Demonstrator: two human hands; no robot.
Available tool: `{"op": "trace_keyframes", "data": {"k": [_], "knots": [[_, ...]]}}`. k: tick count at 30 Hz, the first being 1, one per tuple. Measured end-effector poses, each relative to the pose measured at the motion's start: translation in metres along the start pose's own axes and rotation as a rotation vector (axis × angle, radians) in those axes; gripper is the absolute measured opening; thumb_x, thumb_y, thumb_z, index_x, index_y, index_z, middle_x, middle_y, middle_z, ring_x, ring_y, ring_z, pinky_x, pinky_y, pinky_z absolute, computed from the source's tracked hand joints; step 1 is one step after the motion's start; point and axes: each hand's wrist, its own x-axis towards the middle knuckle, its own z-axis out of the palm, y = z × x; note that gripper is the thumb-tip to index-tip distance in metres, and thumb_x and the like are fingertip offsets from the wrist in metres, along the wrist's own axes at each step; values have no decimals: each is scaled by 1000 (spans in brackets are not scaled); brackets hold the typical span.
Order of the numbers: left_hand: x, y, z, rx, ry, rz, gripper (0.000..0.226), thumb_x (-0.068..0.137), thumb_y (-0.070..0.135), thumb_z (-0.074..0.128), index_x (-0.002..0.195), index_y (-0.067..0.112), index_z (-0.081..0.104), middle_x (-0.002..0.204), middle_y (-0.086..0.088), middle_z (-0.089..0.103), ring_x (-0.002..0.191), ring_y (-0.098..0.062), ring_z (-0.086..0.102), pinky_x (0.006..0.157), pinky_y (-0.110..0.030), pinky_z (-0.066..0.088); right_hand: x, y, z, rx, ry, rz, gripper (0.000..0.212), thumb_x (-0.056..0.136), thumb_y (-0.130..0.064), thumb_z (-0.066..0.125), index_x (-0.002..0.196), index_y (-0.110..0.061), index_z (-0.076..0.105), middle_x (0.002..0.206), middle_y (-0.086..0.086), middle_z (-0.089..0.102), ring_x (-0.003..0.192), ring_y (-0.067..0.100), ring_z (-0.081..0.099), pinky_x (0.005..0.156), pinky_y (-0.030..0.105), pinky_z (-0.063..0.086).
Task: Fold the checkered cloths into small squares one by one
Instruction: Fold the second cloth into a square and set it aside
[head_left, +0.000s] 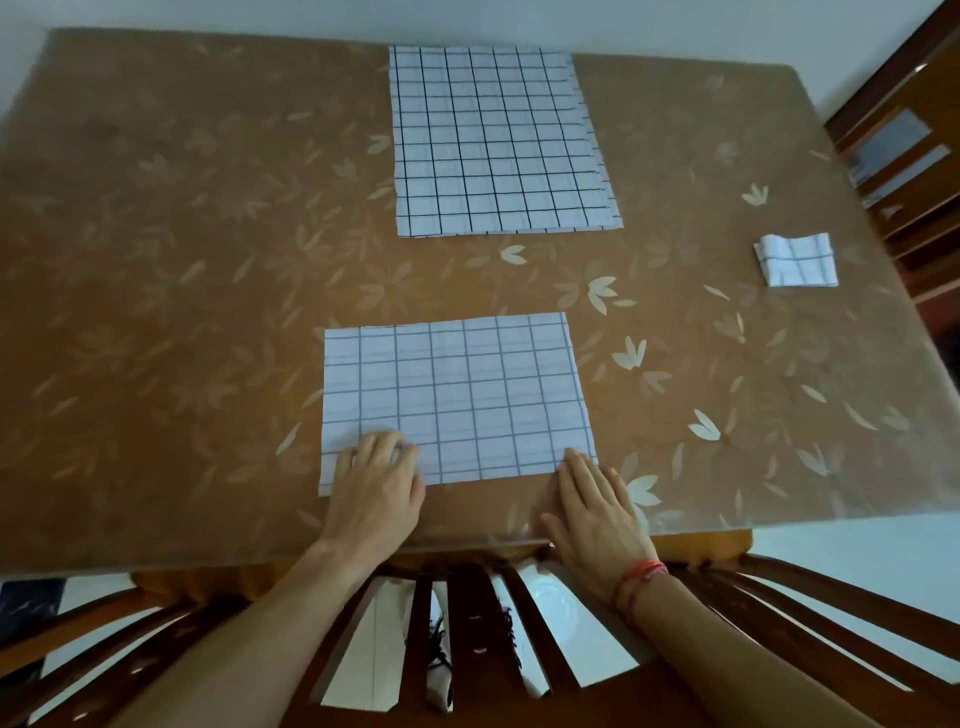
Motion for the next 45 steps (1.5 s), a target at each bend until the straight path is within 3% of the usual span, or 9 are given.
{"op": "trace_keyframes", "data": {"k": [6, 10, 16, 21, 25, 29, 34, 39, 45], "knots": [[34, 33, 8, -9, -138, -5, 45, 91, 20, 61, 134, 21, 49, 144, -9, 39, 130, -31, 36, 93, -50, 44, 13, 2, -30, 157, 74, 19, 46, 92, -43, 38, 124, -17, 58, 139, -1, 44, 121, 21, 48, 103, 37, 41], [33, 33, 11, 62, -139, -16, 47, 86, 22, 68, 130, 23, 53, 139, -11, 45, 127, -32, 38, 89, -51, 45, 40, 13, -50, 461, 71, 144, 39, 88, -42, 41, 101, -20, 70, 115, 1, 60, 101, 25, 58, 88, 35, 49], [36, 32, 13, 79, -128, -32, 52, 73, 24, 82, 120, 25, 60, 132, -11, 55, 120, -35, 49, 81, -51, 50, 94, 38, -94, 974, 57, 618, 29, 89, -25, 56, 115, -18, 67, 90, 0, 63, 89, 19, 58, 80, 26, 45], [35, 32, 15, 66, -94, -42, 50, 74, 25, 81, 119, 25, 61, 131, -10, 55, 121, -35, 50, 80, -49, 50, 118, 49, -98, 1066, 3, 732, 27, 85, -32, 55, 70, -14, 70, 69, 5, 67, 76, 27, 66, 74, 38, 56], [36, 32, 16, 39, -93, -45, 51, 75, 25, 81, 121, 25, 61, 132, -10, 55, 122, -35, 50, 83, -49, 50, 127, 49, -95, 1303, -44, 772, 32, 73, -22, 48, 43, -13, 58, 55, 7, 52, 49, 21, 46, 51, 31, 37], [35, 32, 15, 16, -99, -51, 50, 78, 26, 78, 124, 26, 58, 134, -9, 53, 125, -34, 47, 86, -49, 49, 132, 43, -96, 1438, -133, 781, 24, 78, -21, 55, 59, -13, 42, 38, -1, 41, 44, 16, 35, 40, 22, 31], [35, 31, 17, 7, -109, -62, 51, 78, 26, 76, 125, 27, 57, 136, -8, 50, 128, -33, 43, 91, -50, 46, 149, 41, -95, 1122, -236, 648, 44, 75, -57, 67, 77, -15, 56, 69, 1, 57, 59, 17, 53, 52, 25, 40], [34, 29, 18, -6, -101, -50, 49, 85, 27, 70, 131, 26, 54, 145, -8, 42, 135, -31, 35, 98, -50, 41, 167, 42, -104, 1035, -129, 548, 35, 77, -37, 75, 95, -7, 71, 90, 7, 71, 79, 21, 67, 66, 29, 53], [36, 27, 11, -68, -90, -28, 57, 84, 26, 69, 137, 23, 49, 148, -7, 37, 136, -28, 34, 103, -48, 42, 159, 44, -109, 1102, 14, 595, 11, 79, -18, 75, 81, -9, 69, 68, -3, 62, 59, 10, 57, 38, 9, 41]]}}
